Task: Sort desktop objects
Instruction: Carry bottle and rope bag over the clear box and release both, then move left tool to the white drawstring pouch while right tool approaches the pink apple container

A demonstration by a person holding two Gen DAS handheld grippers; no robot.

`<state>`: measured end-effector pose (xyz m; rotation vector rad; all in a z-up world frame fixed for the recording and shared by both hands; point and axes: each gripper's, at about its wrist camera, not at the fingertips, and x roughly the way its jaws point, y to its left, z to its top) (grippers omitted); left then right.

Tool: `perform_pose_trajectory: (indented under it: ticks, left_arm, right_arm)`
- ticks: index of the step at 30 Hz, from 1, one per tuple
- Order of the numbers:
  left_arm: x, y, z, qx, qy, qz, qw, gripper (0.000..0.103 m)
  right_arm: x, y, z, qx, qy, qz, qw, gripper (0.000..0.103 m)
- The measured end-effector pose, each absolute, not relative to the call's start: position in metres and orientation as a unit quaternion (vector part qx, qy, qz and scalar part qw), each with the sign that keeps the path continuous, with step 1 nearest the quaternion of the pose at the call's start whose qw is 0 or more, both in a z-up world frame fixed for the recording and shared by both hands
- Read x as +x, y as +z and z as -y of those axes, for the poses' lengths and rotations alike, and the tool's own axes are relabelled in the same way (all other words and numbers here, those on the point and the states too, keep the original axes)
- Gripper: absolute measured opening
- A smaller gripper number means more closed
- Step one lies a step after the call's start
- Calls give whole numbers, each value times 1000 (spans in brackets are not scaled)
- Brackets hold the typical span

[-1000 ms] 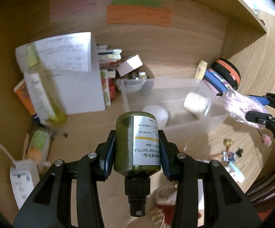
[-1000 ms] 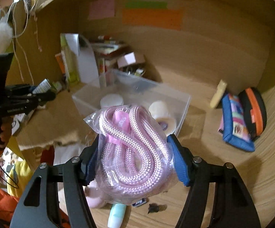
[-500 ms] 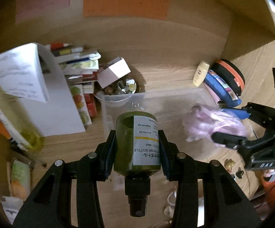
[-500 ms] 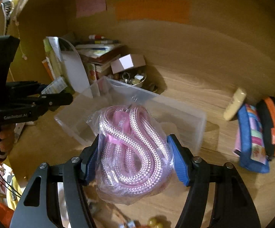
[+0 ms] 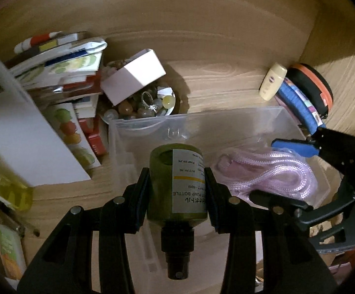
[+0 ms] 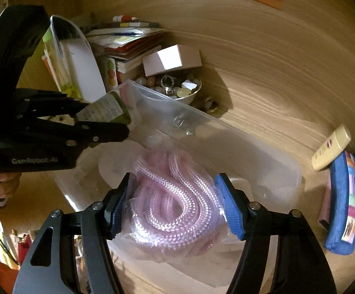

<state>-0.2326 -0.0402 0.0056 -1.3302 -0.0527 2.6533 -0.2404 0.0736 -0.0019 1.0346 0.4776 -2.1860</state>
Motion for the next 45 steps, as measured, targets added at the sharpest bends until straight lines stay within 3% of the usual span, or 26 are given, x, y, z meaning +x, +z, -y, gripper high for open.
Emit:
perform_pose_trajectory:
  ticks: [11, 22, 37, 45]
  left_arm:
    - [-236, -3, 30, -457, 885, -6, 85, 42]
    - [-199, 25, 34, -424, 901, -3, 88, 66]
    - [-111, 64, 32, -379, 922, 1, 78, 93]
    - [-69, 53, 19, -389, 917, -5, 86, 94]
  right_arm:
    - [-232, -8, -57, 377, -842, -238, 303, 66]
    - [-209, 16, -83, 356, -862, -239, 271, 82]
    - [-133, 53, -143, 310, -899, -189, 245, 85]
    - [-94, 43, -169, 314, -899, -183, 245, 86]
